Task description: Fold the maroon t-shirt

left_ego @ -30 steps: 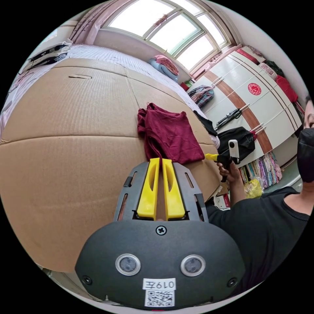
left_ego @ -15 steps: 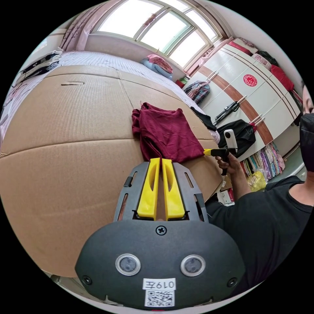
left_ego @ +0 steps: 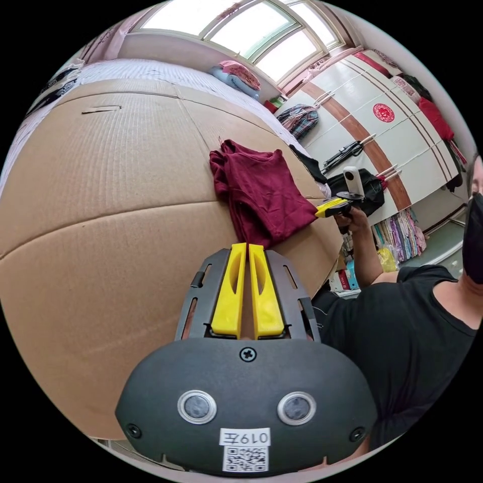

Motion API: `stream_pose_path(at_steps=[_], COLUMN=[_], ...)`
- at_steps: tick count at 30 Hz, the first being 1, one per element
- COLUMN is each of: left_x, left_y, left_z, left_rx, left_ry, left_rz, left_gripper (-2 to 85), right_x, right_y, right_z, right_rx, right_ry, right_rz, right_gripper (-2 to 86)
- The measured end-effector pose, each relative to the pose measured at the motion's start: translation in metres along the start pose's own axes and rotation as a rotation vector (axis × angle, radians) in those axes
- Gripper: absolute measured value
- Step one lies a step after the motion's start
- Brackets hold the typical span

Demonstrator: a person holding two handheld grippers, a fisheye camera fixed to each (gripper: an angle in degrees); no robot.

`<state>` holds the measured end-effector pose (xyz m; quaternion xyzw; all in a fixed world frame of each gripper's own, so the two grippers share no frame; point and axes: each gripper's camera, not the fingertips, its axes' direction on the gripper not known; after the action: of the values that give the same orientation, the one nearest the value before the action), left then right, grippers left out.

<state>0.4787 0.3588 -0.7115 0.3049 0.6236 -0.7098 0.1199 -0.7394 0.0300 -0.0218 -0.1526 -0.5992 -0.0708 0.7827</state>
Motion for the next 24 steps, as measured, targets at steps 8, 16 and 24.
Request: stream_pose_path(at_steps=[8,16,24], left_x=[-0.004,0.006,0.019], left_y=[-0.012,-0.021,-0.032], left_z=[-0.014,-0.023,-0.018], left_rx=[0.009,0.034,0.024], left_ry=[0.037,0.071,0.017], left_rz=[0.006,0.034,0.035], left_gripper=[1.6,4.4,7.0], right_x=[0.001,-0.005,-0.011], right_y=[-0.004,-0.014,-0.017], right_z=[0.002,0.016,0.020], right_rx=[0.055,0.082,0.133], right_ry=[-0.054,-0.071,-0.097], right_rz=[0.033,0.055,0.073], right_gripper=[-0.4,-0.2,-0.1])
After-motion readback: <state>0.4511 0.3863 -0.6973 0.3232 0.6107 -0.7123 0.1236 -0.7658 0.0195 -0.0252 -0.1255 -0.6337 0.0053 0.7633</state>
